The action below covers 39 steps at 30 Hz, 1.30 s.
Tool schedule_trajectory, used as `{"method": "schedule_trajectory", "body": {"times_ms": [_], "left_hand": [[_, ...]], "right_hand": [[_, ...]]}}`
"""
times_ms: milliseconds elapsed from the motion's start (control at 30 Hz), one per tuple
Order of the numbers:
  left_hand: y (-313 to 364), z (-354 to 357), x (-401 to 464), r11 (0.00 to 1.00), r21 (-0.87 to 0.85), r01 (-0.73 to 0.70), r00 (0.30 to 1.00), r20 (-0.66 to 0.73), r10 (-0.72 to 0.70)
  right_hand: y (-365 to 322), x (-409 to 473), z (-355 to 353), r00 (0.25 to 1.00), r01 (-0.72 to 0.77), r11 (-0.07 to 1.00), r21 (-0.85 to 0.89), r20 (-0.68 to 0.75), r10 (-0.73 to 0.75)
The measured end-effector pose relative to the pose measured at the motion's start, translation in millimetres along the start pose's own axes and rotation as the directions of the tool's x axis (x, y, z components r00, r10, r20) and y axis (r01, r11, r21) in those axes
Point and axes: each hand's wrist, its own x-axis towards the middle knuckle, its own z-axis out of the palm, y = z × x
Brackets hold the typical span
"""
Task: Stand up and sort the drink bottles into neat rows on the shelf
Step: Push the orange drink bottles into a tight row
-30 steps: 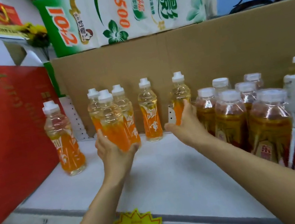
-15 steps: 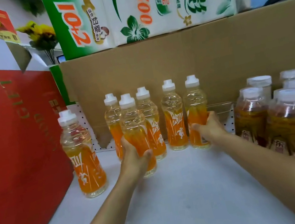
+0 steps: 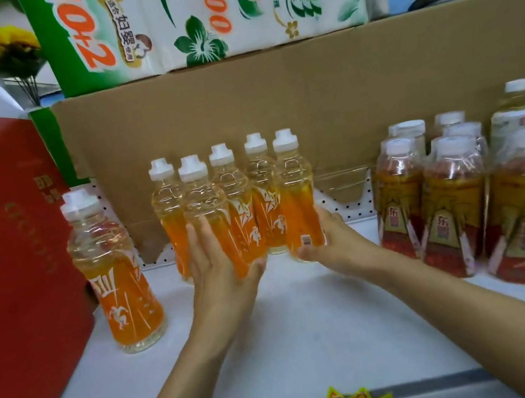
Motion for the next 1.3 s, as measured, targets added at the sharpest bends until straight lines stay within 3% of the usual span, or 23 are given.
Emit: {"method": "schedule_trajectory", "body": {"times_ms": [100, 267, 333, 433, 500, 533, 567, 633, 733, 800, 1033, 1133, 1300], "left_hand": [[11.3, 2.9, -22.8, 0.995, 0.014, -0.099, 0.994, 0.04, 0.098], [56.9, 36.3, -60.9, 0.974, -0.1, -0.205, 0.954, 0.204, 0.222], [81.1, 51.1, -74.8, 0.961, -0.139, -0.238, 0.925, 0.269, 0.268], [116.5, 72.6, -91.8, 0.929, -0.221, -0.298, 0.868, 0.341, 0.36], [138.9, 89.4, -100.4, 0.906, -0.276, -0.32, 0.833, 0.374, 0.408], [150.7, 99.3, -103.5, 0.898, -0.297, -0.324, 0.82, 0.386, 0.423], [162.2, 109.0, -105.9, 0.893, -0.318, -0.318, 0.812, 0.395, 0.429], [184.8, 128.7, -109.1, 0.893, -0.357, -0.273, 0.815, 0.407, 0.412], [215.2, 153.9, -118.0, 0.892, -0.363, -0.269, 0.837, 0.369, 0.403], [231.9, 167.1, -124.1, 0.898, -0.325, -0.296, 0.865, 0.308, 0.397], [272.7, 203.5, -148.5, 0.928, -0.304, -0.214, 0.954, 0.138, 0.265], [298.4, 225.0, -165.3, 0.911, -0.35, -0.217, 0.949, 0.141, 0.281], [354.6, 277.2, -176.3, 0.878, -0.391, -0.275, 0.905, 0.203, 0.373]], "right_hand": [[-3.0, -49.4, -11.4, 0.999, 0.046, 0.994, -0.098, -0.011, -0.047], [16.4, -122.1, -35.5, 0.945, 0.147, 0.985, -0.089, -0.281, -0.167], [30.3, -149.4, -56.1, 0.88, 0.188, 0.975, -0.121, -0.42, -0.222], [62.6, -183.6, -99.4, 0.713, 0.145, 0.969, -0.2, -0.658, -0.242], [87.9, -197.7, -130.2, 0.599, 0.048, 0.986, -0.159, -0.785, -0.156], [99.3, -201.1, -145.5, 0.578, -0.007, 0.996, -0.092, -0.813, -0.071], [108.2, -202.0, -160.6, 0.59, -0.062, 0.998, -0.026, -0.807, 0.016], [123.1, -196.6, -186.5, 0.688, -0.141, 0.988, 0.063, -0.711, 0.144], [137.5, -186.6, -208.1, 0.86, -0.141, 0.976, 0.165, -0.468, 0.203], [148.5, -179.9, -213.6, 0.909, -0.143, 0.975, 0.171, -0.367, 0.198], [169.3, -187.0, -245.9, 0.954, -0.131, 0.991, 0.036, -0.269, 0.136], [189.5, -209.7, -279.8, 0.951, -0.158, 0.987, -0.001, -0.271, 0.151], [239.5, -241.8, -349.3, 0.888, -0.208, 0.978, -0.01, -0.42, 0.184]]}}
